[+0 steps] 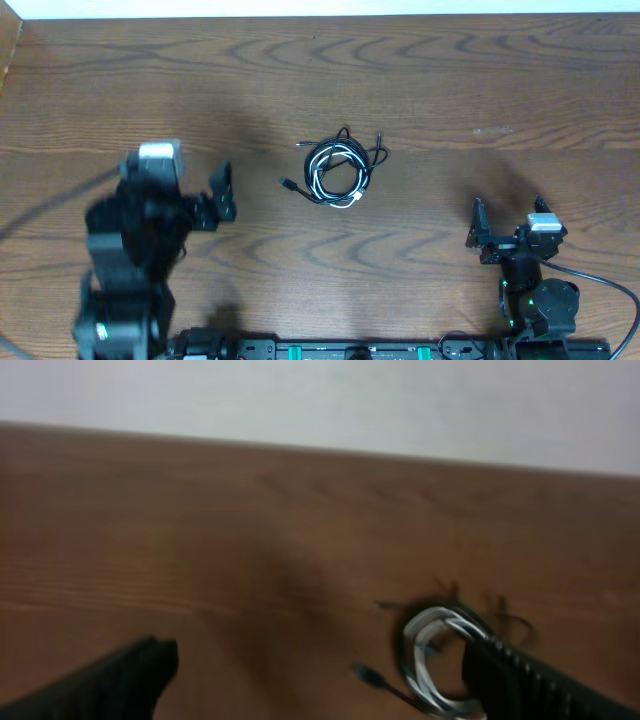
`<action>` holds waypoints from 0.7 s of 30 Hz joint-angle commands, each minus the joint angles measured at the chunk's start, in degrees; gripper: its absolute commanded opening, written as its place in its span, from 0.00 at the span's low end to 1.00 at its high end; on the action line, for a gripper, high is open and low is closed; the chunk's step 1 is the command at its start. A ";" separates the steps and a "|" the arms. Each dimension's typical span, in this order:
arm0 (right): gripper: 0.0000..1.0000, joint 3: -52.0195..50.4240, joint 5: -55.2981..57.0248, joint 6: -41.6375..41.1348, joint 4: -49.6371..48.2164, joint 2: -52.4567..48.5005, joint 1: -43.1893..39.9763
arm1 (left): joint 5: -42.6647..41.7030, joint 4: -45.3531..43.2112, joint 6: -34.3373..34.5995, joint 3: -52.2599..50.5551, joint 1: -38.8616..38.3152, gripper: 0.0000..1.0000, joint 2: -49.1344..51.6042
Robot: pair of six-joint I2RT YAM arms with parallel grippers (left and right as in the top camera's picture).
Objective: Untangle cables
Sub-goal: 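Reach the left gripper forward and lower it onto the cable bundle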
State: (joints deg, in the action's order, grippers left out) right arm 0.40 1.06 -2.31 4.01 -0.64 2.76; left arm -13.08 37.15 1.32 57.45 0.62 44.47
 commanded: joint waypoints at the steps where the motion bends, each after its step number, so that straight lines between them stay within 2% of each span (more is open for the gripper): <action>1: 0.99 -0.11 -0.13 0.02 0.26 0.26 -0.09 | -8.61 5.60 -0.44 9.20 -0.35 0.98 9.68; 6: 0.99 -0.11 -0.13 0.02 0.26 0.26 -0.09 | -9.88 12.33 -3.65 16.76 -3.34 0.98 22.60; 12: 0.99 -0.11 -0.13 0.02 0.26 0.26 -0.09 | -9.86 9.84 -3.87 16.83 -7.87 0.98 31.93; 21: 0.99 -0.11 -0.13 0.02 0.26 0.26 -0.09 | -13.16 6.12 -2.54 16.83 -8.57 0.98 44.35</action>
State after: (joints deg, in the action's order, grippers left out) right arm 0.40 1.04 -2.33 4.05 -0.64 2.76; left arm -24.53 44.25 -1.41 73.23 -7.73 85.95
